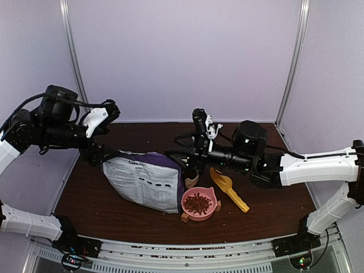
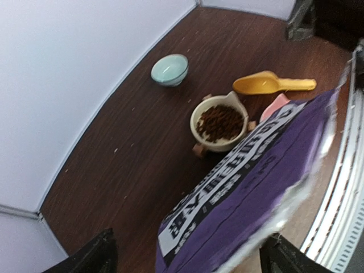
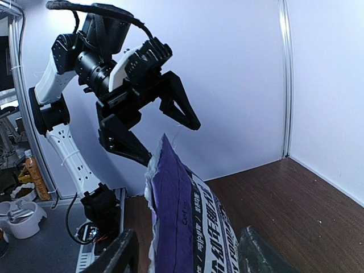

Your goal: Serve the pet food

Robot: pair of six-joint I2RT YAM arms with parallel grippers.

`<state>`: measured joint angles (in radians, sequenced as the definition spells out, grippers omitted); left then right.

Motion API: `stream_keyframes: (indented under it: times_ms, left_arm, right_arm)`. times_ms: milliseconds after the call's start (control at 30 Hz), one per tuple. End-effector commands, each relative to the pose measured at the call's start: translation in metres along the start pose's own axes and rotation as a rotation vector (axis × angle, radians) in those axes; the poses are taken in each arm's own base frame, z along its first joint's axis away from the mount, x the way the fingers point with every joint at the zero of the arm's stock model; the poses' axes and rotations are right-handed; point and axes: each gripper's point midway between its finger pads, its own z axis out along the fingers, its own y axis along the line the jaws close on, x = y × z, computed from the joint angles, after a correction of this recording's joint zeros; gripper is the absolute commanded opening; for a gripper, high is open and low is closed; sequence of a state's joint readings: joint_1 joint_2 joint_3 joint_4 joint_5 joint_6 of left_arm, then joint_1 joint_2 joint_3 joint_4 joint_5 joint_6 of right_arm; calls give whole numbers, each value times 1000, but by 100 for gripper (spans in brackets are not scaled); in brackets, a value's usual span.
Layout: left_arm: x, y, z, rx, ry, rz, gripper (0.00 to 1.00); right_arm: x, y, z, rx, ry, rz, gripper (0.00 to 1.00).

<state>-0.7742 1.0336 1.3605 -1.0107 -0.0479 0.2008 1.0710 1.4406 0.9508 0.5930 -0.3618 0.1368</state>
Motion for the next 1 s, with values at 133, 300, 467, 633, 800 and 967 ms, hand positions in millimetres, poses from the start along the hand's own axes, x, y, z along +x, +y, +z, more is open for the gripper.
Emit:
stream_keyframes:
  times_ms: [133, 300, 467, 633, 800, 967]
  left_arm:
    - [-101, -28, -64, 275, -410, -106, 91]
    - [-123, 9, -58, 162, -442, -262, 98]
    - [-104, 75, -17, -21, -383, -486, 98]
    - [-41, 159, 24, -225, -350, -755, 98]
    - [69, 225, 45, -529, -248, -927, 98]
    - [186, 248, 18, -852, -241, -1114, 98]
  right_arm:
    - [-52, 20, -11, -56, 24, 27, 65]
    - [-68, -7, -18, 88, 95, 142, 68]
    - [-64, -60, -42, 316, 139, 211, 76]
    - [-28, -144, -98, 620, 211, 334, 78]
    - [23, -220, -188, 900, 243, 432, 78]
    - [53, -267, -297, 1171, 220, 457, 78]
